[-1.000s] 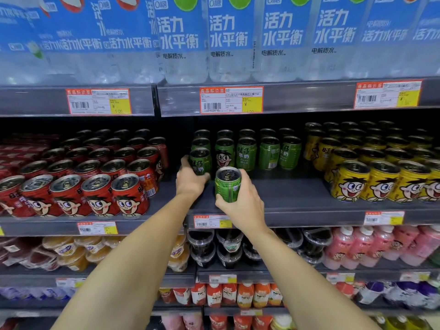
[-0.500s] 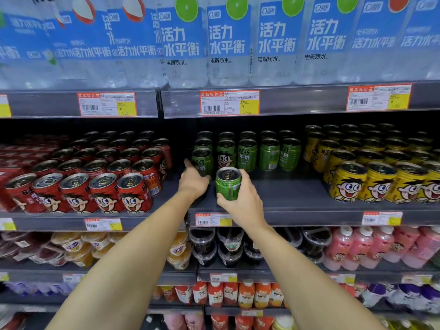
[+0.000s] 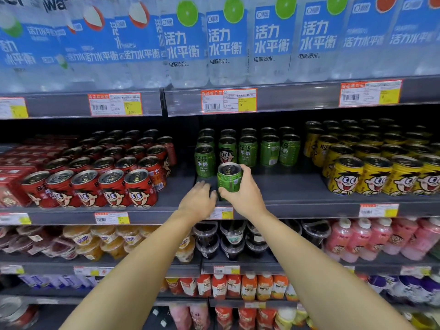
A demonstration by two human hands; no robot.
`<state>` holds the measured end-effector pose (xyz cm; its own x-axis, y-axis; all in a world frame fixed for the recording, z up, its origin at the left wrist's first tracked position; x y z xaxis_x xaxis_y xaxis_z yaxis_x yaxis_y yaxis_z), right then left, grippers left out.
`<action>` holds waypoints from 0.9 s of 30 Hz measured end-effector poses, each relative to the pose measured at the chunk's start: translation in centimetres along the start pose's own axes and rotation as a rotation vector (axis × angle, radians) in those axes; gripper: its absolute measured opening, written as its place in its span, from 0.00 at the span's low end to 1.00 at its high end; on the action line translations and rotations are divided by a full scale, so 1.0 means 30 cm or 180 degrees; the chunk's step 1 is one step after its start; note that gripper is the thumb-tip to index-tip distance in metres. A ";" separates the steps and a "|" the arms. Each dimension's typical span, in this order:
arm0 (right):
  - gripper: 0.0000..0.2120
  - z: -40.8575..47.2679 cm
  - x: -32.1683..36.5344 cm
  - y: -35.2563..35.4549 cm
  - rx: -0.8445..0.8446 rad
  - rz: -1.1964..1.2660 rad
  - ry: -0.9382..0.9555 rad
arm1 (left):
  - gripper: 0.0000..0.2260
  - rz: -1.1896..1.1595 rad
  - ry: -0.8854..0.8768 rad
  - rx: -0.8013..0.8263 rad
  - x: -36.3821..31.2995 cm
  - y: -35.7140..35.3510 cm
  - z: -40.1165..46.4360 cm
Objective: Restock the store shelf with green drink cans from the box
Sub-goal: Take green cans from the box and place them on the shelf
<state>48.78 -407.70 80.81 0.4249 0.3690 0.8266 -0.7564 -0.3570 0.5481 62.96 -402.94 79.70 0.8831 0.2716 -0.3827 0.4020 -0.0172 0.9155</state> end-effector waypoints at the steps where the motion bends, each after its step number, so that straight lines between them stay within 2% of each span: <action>1: 0.40 -0.001 0.004 0.005 0.0022 0.0016 0.0012 | 0.20 0.0034 -0.0039 -0.0052 -0.003 -0.002 -0.003; 10: 0.36 -0.031 0.007 0.003 -0.0414 -0.0037 0.0124 | 0.21 0.0277 -0.0109 -0.0134 -0.011 -0.011 -0.010; 27: 0.35 0.192 0.005 -0.010 -0.0524 -0.0045 -0.0237 | 0.21 0.0838 -0.0138 0.0028 -0.007 -0.011 -0.014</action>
<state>51.94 -412.49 81.50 0.4671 0.3062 0.8295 -0.8186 -0.2048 0.5366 62.53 -402.59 79.53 0.9670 0.2152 -0.1365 0.1589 -0.0903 0.9832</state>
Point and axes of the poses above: each hand's wrist, its own z-axis towards the middle knuckle, its own y-axis out of the back of the hand, x = y × z, the point moved 2 cm from there along z, towards the middle knuckle, and after that the axes turned 11 degrees about x, right-handed, at the moved point
